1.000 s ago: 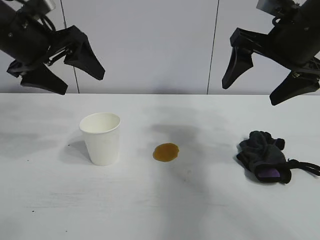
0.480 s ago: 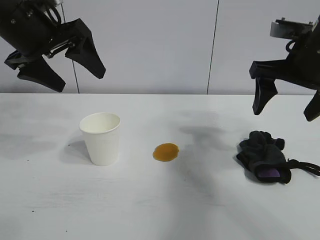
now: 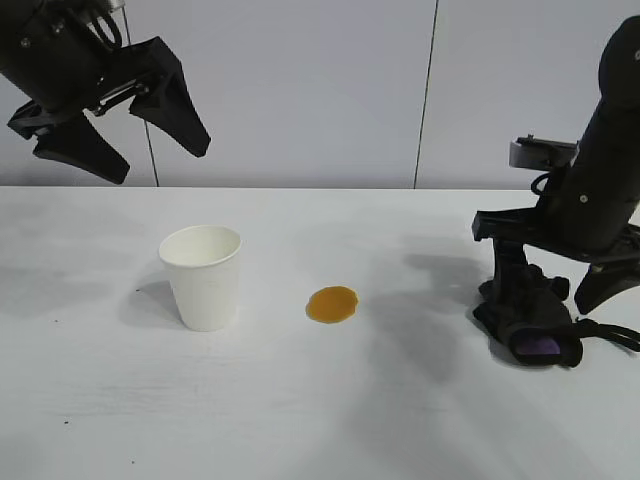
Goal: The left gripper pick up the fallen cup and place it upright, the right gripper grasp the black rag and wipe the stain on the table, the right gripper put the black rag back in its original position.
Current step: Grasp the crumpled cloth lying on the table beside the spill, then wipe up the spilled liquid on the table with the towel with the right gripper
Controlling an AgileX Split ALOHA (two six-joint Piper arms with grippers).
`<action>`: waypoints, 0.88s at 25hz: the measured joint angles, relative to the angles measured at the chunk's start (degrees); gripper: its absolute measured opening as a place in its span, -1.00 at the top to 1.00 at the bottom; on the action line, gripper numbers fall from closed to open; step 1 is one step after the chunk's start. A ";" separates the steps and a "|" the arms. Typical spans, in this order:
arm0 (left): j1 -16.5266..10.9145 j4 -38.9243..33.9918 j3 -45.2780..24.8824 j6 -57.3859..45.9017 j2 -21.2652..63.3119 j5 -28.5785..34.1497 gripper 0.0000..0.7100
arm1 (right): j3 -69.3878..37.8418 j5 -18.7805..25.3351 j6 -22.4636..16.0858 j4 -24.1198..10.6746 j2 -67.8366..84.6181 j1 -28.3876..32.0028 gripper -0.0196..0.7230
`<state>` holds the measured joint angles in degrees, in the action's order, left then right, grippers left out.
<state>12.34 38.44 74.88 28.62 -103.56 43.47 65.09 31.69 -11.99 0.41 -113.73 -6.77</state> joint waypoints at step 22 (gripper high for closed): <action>0.00 -0.07 0.00 0.00 0.00 0.00 -0.95 | 14.82 4.05 5.46 12.99 3.71 -13.28 0.69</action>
<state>12.34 38.37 74.88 28.62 -103.56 43.47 79.91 35.74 -6.53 13.40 -110.03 -20.06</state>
